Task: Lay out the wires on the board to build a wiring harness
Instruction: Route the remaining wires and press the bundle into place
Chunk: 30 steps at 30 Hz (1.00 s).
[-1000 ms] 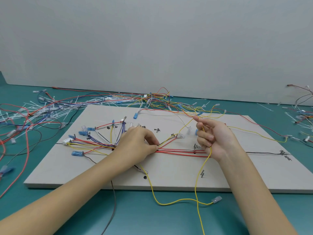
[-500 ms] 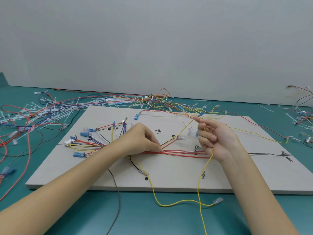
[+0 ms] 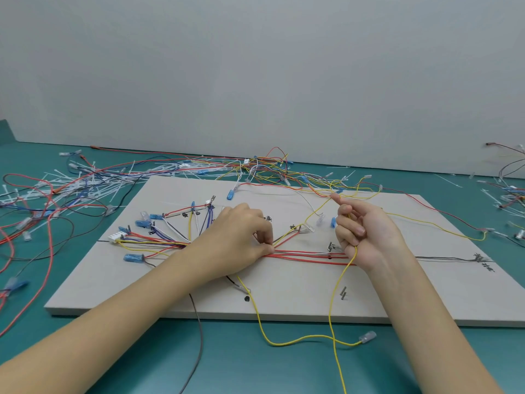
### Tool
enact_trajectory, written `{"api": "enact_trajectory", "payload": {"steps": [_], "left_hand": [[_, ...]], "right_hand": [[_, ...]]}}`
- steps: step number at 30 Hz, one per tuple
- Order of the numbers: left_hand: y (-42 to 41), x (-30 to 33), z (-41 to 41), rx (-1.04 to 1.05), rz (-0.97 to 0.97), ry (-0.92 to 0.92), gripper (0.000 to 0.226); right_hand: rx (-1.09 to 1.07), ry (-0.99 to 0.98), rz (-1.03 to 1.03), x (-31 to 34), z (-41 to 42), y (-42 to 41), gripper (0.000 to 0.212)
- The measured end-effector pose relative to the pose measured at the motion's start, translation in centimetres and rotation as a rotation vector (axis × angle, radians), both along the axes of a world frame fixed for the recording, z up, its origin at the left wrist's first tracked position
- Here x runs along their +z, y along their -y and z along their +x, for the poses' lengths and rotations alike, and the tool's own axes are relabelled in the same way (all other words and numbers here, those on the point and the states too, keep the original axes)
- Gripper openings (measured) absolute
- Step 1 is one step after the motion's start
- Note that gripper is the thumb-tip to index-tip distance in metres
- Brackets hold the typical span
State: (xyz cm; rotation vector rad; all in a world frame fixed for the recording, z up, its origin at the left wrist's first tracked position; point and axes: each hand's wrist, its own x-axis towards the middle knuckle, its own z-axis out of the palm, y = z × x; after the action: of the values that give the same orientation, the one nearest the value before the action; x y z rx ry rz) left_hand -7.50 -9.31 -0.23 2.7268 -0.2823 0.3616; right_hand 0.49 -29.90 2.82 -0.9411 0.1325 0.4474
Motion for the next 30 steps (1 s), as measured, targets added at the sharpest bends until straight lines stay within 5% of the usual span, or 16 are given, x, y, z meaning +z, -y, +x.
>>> {"api": "enact_trajectory", "payload": {"steps": [12,30], "left_hand": [[-0.4,-0.1,0.5,0.034,-0.427,-0.199,0.006],[1.4,-1.3,0.5,0.157,-0.386,0.034,0.016]], "right_hand": [[-0.018,-0.029,-0.018,-0.4,0.3,0.1,0.016],[-0.036,0.234,-0.276,0.0,1.6,-4.4,0.013]]}}
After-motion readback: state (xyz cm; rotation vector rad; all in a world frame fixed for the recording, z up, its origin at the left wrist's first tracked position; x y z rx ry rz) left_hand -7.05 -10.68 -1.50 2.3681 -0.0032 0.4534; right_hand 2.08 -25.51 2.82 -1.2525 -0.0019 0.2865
